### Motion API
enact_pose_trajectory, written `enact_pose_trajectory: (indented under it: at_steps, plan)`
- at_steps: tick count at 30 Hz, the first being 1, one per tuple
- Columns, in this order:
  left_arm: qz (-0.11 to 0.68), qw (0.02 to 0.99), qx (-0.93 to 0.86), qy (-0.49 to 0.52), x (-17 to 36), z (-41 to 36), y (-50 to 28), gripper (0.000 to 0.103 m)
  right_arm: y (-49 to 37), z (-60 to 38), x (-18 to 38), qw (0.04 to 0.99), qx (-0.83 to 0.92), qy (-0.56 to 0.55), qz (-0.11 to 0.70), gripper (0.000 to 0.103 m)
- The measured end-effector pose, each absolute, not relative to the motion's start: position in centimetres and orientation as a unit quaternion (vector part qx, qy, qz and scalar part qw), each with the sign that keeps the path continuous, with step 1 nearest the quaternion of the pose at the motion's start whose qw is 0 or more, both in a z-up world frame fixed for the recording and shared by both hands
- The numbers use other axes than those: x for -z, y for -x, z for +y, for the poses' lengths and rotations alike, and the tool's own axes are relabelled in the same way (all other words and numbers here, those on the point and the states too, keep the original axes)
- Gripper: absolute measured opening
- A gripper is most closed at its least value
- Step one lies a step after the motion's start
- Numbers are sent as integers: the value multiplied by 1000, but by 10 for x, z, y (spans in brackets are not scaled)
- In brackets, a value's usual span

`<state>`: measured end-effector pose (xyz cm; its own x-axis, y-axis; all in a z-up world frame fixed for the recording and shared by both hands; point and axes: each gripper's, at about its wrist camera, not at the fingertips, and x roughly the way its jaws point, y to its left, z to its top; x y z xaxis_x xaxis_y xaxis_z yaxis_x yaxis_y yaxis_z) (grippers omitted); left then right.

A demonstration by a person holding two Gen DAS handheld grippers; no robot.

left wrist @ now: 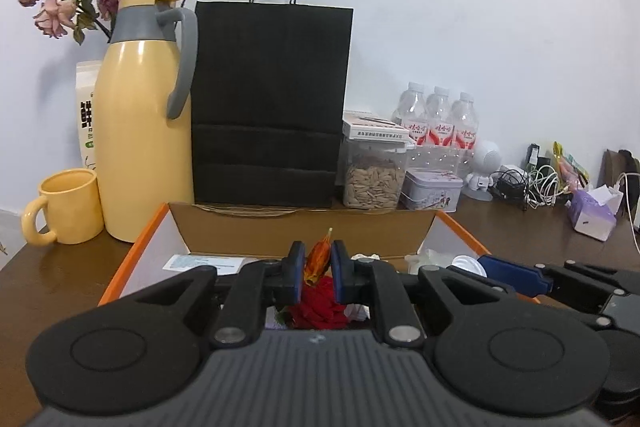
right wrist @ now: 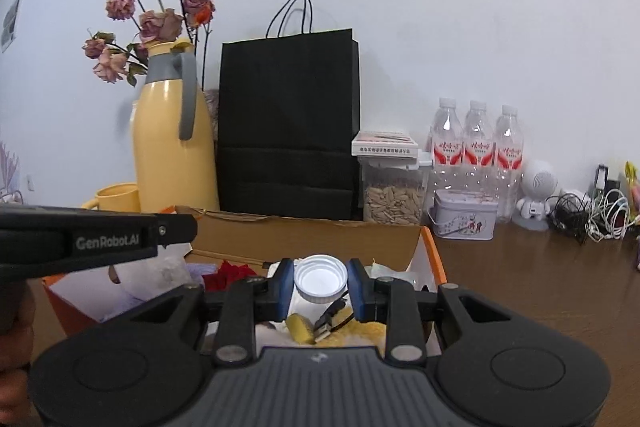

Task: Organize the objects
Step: 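Carry the cap and orange item into the box and open both tools, then withdraw both tools from the box toward the remaining cable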

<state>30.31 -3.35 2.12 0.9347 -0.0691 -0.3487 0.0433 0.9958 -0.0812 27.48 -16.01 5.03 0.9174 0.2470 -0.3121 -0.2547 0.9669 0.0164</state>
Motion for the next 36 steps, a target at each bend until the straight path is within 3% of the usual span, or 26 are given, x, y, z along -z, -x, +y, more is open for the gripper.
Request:
enact_pose_trajectory:
  at_steps: [6, 7, 8, 9, 10, 11, 12, 13, 14, 15, 36]
  plan:
    - [182, 982, 30, 32, -16, -34, -301, 15, -273, -157, -44, 977, -132, 20, 168, 27]
    - [178, 983, 27, 32, -16, -34, -299, 21, -273, -156, -43, 976, -132, 22, 171, 28]
    - [172, 984, 22, 30, -16, -34, -298, 39, -272, -155, -43, 976, -133, 24, 173, 28]
    - [167, 986, 15, 27, -16, -35, -296, 50, -271, -155, -42, 976, -133, 25, 174, 28]
    - [159, 987, 6, 27, -16, -35, -294, 70, -271, -155, -41, 976, -132, 26, 173, 29]
    - [154, 988, -1, 28, -17, -34, -293, 91, -270, -155, -41, 976, -131, 27, 175, 39]
    - [149, 988, -7, 30, -17, -34, -292, 100, -270, -156, -41, 976, -129, 26, 175, 48]
    - [141, 989, -14, 31, -18, -34, -292, 103, -270, -157, -40, 976, -127, 25, 174, 72]
    - [135, 990, -22, 31, -18, -34, -291, 103, -269, -157, -40, 977, -124, 25, 172, 95]
    - [137, 990, -23, 32, -18, -33, -292, 103, -268, -157, -40, 978, -120, 26, 167, 102]
    - [124, 991, -19, 43, -31, -28, -271, 103, -248, -156, -52, 982, -121, 36, 141, 103]
